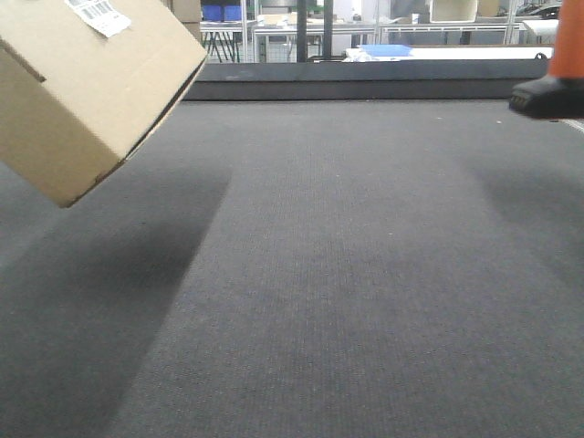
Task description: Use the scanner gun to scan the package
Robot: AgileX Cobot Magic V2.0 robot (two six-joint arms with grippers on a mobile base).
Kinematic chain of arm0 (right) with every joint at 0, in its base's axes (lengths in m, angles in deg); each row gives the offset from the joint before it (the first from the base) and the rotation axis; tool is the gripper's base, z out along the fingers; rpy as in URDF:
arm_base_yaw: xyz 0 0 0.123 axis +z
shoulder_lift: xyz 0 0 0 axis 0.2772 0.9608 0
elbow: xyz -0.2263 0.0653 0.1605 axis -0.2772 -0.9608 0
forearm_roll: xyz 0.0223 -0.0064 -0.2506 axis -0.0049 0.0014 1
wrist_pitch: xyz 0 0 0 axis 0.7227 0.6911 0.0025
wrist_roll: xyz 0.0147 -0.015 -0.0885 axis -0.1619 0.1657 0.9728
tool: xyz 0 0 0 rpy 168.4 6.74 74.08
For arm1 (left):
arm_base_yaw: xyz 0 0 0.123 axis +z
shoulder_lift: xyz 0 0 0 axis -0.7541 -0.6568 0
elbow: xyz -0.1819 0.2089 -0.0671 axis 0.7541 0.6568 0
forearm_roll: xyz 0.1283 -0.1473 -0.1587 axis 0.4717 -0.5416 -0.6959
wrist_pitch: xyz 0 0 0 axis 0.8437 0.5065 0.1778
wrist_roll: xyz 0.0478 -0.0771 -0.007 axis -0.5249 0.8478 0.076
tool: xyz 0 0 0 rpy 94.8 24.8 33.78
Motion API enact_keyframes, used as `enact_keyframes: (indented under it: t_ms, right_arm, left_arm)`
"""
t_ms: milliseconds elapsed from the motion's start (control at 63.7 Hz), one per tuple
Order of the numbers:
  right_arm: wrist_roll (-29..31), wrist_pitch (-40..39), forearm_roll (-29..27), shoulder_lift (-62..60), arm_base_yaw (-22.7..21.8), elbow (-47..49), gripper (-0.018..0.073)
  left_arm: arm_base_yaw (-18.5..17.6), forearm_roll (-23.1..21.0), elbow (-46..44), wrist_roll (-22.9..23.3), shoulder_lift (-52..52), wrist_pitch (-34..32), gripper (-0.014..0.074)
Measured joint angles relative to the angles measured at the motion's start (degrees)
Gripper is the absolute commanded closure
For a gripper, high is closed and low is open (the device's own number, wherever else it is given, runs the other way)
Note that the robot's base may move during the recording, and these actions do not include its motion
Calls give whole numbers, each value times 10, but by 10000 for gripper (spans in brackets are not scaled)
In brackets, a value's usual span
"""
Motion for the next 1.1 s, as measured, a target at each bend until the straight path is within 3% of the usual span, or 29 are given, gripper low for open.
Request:
enact_keyframes:
  t_ms: [220, 660, 1099]
  right_arm:
    - [-1, -93, 0, 87, 0, -1, 718]
    - [-2, -173, -37, 202, 0, -1, 718]
    - [-2, -194, -43, 242, 0, -1, 718]
  left_arm:
    - [0, 0, 0, 0, 0, 0, 707]
    - [0, -1, 0, 0, 0, 0, 707]
    - [0, -1, 0, 0, 0, 0, 707]
